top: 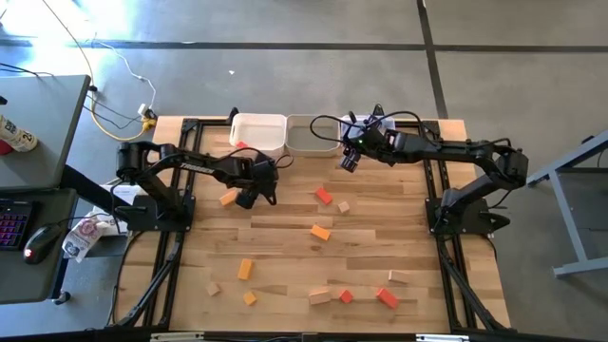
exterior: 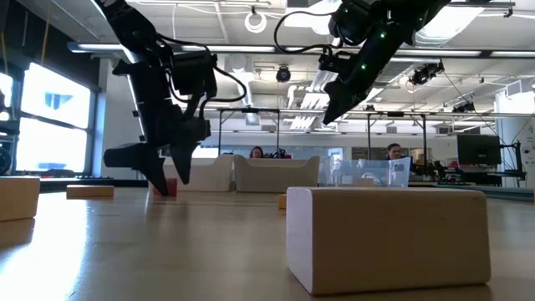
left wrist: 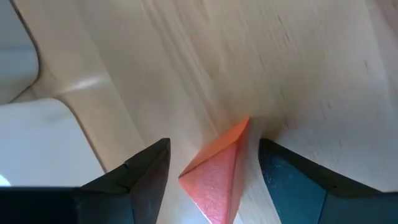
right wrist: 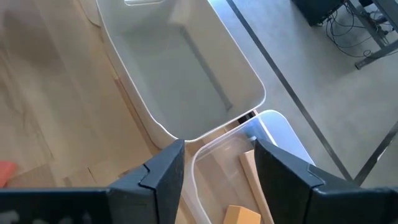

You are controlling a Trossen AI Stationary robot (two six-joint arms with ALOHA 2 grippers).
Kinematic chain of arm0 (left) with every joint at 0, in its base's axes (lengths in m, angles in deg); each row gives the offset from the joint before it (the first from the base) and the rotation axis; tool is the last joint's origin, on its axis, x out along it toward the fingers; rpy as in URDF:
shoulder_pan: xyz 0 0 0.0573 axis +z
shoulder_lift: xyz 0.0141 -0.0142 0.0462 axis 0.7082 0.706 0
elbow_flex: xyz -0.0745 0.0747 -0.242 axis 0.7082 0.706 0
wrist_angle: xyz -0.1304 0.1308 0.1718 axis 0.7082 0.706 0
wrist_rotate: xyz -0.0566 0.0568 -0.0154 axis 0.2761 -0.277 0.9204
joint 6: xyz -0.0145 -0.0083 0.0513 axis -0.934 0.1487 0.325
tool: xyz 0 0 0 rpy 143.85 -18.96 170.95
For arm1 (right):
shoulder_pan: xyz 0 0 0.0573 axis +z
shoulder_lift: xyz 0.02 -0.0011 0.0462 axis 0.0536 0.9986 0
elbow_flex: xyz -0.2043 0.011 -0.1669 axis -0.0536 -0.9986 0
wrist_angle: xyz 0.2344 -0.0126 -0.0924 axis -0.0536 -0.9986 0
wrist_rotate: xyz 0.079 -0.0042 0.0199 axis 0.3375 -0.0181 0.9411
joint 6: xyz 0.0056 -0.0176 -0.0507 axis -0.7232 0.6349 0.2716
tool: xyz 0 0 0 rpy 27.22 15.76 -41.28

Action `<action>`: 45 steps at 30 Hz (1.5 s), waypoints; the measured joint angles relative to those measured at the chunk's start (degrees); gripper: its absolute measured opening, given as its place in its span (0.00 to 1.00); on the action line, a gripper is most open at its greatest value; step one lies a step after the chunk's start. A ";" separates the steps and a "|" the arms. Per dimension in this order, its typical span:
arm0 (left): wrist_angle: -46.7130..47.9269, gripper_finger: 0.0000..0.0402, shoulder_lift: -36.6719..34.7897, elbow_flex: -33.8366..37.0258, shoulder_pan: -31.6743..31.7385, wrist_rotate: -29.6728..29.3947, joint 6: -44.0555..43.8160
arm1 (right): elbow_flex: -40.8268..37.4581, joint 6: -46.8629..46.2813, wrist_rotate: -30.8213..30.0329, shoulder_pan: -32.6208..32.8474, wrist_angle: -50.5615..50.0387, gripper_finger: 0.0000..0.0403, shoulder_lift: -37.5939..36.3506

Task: Sort & place blocks by color
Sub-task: Put the orange block into the white bin

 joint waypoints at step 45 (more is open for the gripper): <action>2.55 0.00 -0.65 -1.33 5.33 13.83 -26.92 | 0.00 11.05 -2.89 -12.36 0.52 0.45 0.02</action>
